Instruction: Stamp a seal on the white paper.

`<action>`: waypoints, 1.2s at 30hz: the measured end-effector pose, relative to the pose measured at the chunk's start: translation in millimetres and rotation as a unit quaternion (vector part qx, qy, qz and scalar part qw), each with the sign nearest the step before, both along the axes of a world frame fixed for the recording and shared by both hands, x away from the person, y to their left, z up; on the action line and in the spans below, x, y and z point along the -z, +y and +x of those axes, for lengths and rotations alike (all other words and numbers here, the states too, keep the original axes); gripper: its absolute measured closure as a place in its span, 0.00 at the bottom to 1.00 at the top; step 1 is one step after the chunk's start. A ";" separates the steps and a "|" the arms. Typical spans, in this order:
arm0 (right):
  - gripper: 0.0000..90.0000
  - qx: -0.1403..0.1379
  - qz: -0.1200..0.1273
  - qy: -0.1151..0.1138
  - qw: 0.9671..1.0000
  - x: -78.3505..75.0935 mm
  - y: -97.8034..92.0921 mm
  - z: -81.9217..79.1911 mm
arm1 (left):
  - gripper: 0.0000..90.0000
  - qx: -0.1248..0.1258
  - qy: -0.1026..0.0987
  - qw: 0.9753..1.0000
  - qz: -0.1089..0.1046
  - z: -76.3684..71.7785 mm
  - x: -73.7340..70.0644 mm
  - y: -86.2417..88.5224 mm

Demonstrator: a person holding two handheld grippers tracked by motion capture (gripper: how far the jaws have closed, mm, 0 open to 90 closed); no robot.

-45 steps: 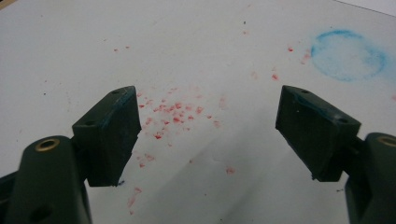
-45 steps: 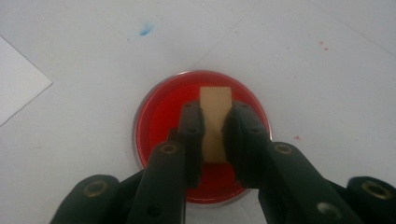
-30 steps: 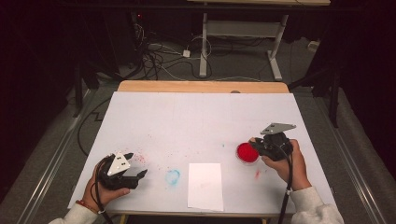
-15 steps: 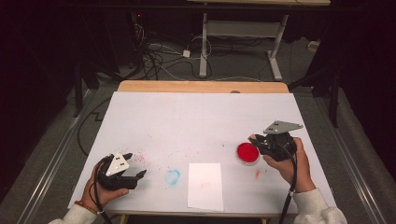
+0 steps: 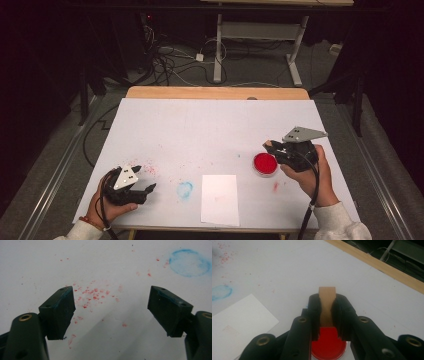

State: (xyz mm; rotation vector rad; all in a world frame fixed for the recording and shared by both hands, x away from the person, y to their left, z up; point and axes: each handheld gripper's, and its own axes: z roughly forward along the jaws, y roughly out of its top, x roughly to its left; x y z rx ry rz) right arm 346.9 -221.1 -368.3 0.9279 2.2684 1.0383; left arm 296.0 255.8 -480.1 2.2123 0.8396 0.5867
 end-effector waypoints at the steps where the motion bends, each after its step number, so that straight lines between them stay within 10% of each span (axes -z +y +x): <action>1: 0.85 -0.003 0.000 -0.003 1.000 -0.9 0.8 -1.5 | 0.24 0.002 -0.002 1.000 -0.001 -0.3 -0.8 -0.7; 36: 0.85 -0.111 -0.032 -0.003 0.993 11.7 73.2 -33.7 | 0.24 0.012 -0.005 1.000 0.010 -2.1 -1.3 -5.4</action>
